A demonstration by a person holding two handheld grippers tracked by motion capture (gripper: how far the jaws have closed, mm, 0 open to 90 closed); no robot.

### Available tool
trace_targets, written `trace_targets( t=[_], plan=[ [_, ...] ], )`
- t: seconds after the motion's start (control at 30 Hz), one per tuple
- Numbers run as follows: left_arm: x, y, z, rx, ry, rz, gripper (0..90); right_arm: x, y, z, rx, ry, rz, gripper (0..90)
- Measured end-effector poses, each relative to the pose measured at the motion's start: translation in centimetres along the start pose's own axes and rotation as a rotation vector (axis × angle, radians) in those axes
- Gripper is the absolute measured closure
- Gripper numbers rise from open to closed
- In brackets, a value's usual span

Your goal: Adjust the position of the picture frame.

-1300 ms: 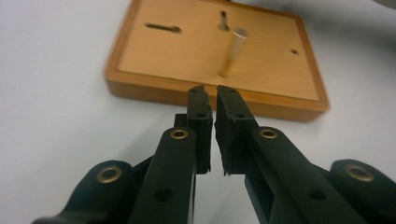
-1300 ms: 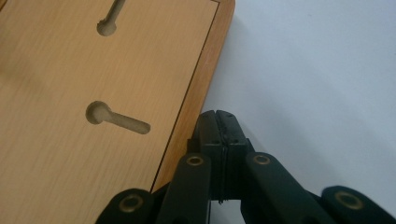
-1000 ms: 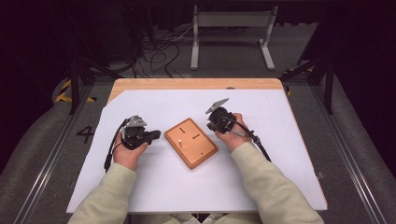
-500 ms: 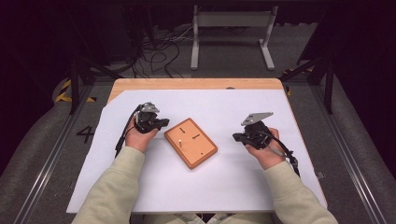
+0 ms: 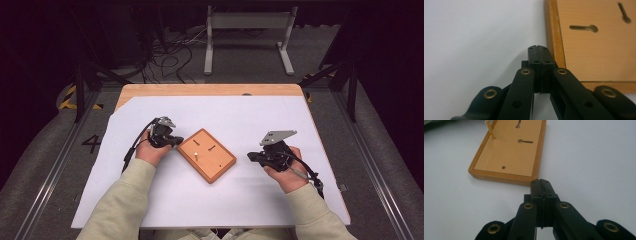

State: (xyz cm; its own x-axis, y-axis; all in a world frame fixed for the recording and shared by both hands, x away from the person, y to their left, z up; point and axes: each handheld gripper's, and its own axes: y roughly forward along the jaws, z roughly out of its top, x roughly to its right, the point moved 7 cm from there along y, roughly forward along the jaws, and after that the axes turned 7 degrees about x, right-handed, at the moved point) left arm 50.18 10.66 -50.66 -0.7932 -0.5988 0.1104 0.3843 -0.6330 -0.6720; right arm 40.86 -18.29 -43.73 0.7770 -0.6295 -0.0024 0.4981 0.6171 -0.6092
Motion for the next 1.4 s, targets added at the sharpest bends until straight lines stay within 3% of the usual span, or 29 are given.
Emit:
trace_targets(
  t=[0.07,0.13,0.17,0.2,0.23,0.27,0.33,0.4,0.47,0.63,0.67,0.73,0.83,0.9,0.97,1.03,1.07,1.1,1.17,1.23,1.33,1.4],
  plan=[
    [1.7,-0.5,-0.6,-0.022,0.022,-0.043,90.0,-0.5,0.0,-0.2,-0.005,-0.011,0.006,90.0],
    [2.9,-0.7,-1.1,-0.021,0.011,-0.073,90.0,-0.8,0.0,-0.4,-0.012,-0.014,0.015,90.0],
    [3.5,-0.8,-1.3,-0.019,0.027,-0.082,90.0,-0.9,0.0,-0.4,-0.014,-0.017,0.017,90.0],
    [4.2,-0.9,-1.5,-0.030,0.011,-0.095,90.0,-1.1,0.1,-0.5,-0.017,-0.017,0.023,90.0],
    [4.7,-1.0,-1.5,-0.029,0.038,-0.100,90.0,-1.2,0.1,-0.6,-0.019,-0.022,0.028,90.0],
    [5.9,-1.2,-1.8,-0.045,0.013,-0.117,90.0,-1.5,0.1,-0.7,-0.020,-0.024,0.038,90.0],
    [7.6,-1.4,-2.0,-0.049,0.081,-0.123,90.0,-2.5,0.1,-1.0,-0.015,-0.022,0.080,90.0],
    [9.2,-1.6,-1.9,-0.038,0.114,-0.152,90.0,-3.9,0.2,-1.5,-0.028,-0.042,0.119,90.0],
    [9.9,-1.9,-1.7,-0.022,0.120,-0.156,90.0,-5.1,0.2,-2.2,-0.045,-0.068,0.155,90.0],
    [9.4,-2.4,-1.2,0.041,0.100,-0.139,89.9,-7.1,0.3,-3.8,-0.097,-0.104,0.213,90.0],
    [8.8,-2.7,-1.0,0.076,0.057,-0.133,89.6,-7.6,0.5,-4.7,-0.133,-0.138,0.225,90.0],
    [8.6,-2.7,-1.0,0.089,0.045,-0.128,88.1,-7.8,0.9,-5.2,-0.161,-0.144,0.220,90.0],
    [8.2,-2.6,-1.0,0.099,0.034,-0.121,87.4,-7.0,1.3,-5.8,-0.212,-0.170,0.151,90.0],
    [8.3,-2.6,-1.0,0.092,0.028,-0.124,86.9,-6.8,1.2,-5.9,-0.213,-0.171,0.137,90.0],
    [8.2,-2.5,-1.0,0.096,0.042,-0.122,86.8,-5.6,1.1,-5.8,-0.222,-0.204,0.051,90.0],
    [8.2,-2.4,-1.0,0.095,0.031,-0.119,86.8,-4.3,1.0,-5.9,-0.205,-0.161,0.031,90.0],
    [8.2,-2.4,-1.0,0.095,0.031,-0.119,86.7,-4.3,1.0,-5.9,-0.205,-0.161,0.031,90.0],
    [8.1,-2.3,-1.0,0.099,0.045,-0.117,86.7,-3.6,1.0,-5.9,-0.193,-0.138,0.027,90.0],
    [8.1,-2.3,-0.9,0.099,0.043,-0.112,86.3,-2.5,1.1,-6.0,-0.179,-0.121,-0.017,90.0],
    [8.1,-2.3,-0.9,0.103,0.048,-0.105,85.6,-2.2,1.1,-6.2,-0.179,-0.109,-0.009,90.0],
    [8.2,-2.5,-0.8,0.120,0.049,-0.095,82.4,-2.2,0.4,-5.3,-0.115,-0.095,0.031,90.0],
    [8.1,-2.8,-0.5,0.139,0.058,-0.088,80.2,-1.6,-0.5,-4.2,-0.058,-0.101,0.010,90.0]
  ],
)
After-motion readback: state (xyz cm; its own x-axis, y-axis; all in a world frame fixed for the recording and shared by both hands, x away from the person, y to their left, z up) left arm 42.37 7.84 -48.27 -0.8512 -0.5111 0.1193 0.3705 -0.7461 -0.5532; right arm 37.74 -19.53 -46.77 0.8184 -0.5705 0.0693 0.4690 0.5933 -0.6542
